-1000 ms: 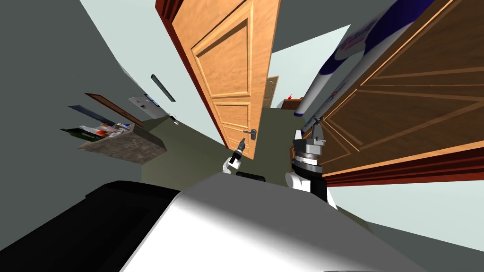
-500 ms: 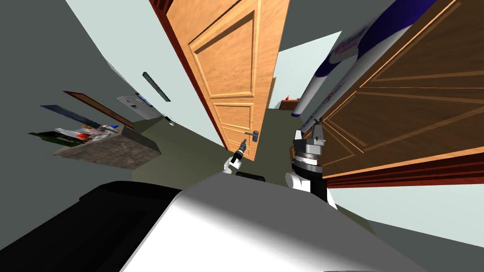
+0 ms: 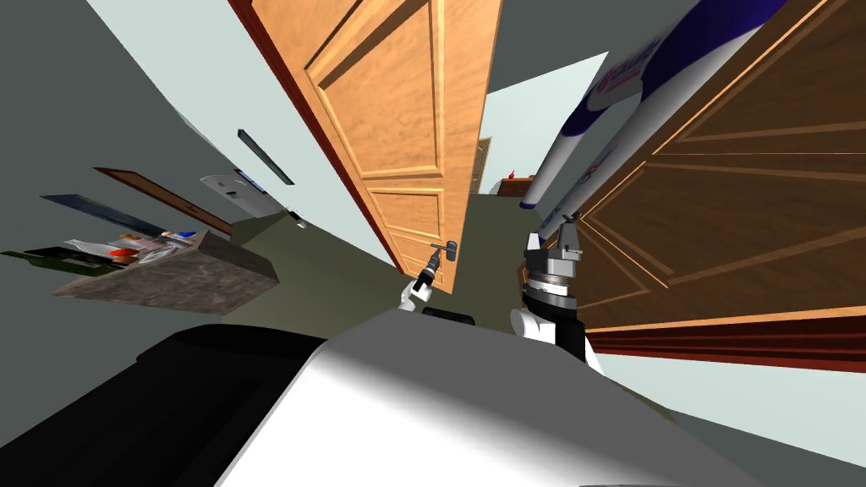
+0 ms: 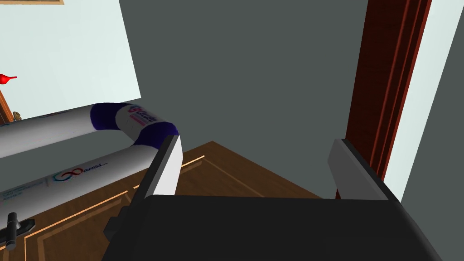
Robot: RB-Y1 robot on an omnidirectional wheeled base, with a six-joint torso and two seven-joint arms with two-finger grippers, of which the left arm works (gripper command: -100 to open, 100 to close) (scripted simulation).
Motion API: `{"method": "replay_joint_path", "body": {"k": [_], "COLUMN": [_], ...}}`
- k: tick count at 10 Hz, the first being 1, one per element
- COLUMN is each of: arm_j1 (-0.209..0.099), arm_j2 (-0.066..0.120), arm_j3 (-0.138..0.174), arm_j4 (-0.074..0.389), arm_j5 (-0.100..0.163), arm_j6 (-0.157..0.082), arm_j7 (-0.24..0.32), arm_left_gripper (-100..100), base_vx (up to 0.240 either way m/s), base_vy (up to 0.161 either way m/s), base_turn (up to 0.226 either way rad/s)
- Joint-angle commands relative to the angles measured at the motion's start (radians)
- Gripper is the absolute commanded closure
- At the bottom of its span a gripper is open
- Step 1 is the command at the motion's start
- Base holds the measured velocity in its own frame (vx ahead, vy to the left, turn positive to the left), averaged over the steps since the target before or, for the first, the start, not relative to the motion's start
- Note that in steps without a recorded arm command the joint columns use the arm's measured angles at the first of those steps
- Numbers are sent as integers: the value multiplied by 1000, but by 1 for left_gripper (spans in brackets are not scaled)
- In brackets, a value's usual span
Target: Push the door open
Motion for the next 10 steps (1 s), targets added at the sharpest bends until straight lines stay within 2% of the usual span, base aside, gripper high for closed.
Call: {"method": "replay_joint_path", "body": {"k": [1, 4, 5, 6, 10], "arm_j1": [-8, -18, -16, -16, -16], "arm_j2": [-6, -15, -13, -13, -13], "arm_j3": [7, 17, 15, 15, 15], "arm_j4": [16, 37, 32, 32, 32], "arm_j5": [0, 0, 0, 0, 0], "arm_j6": [-8, -16, -14, -14, -14], "arm_j7": [-1, -2, -2, -2, -2], "arm_left_gripper": [-100, -100, -100, 100, 100], "base_vx": [205, 195, 83, -11, -19], "base_vy": [-82, -38, -10, 1, 4], "base_turn": [-23, -26, -1, 4, 0]}}
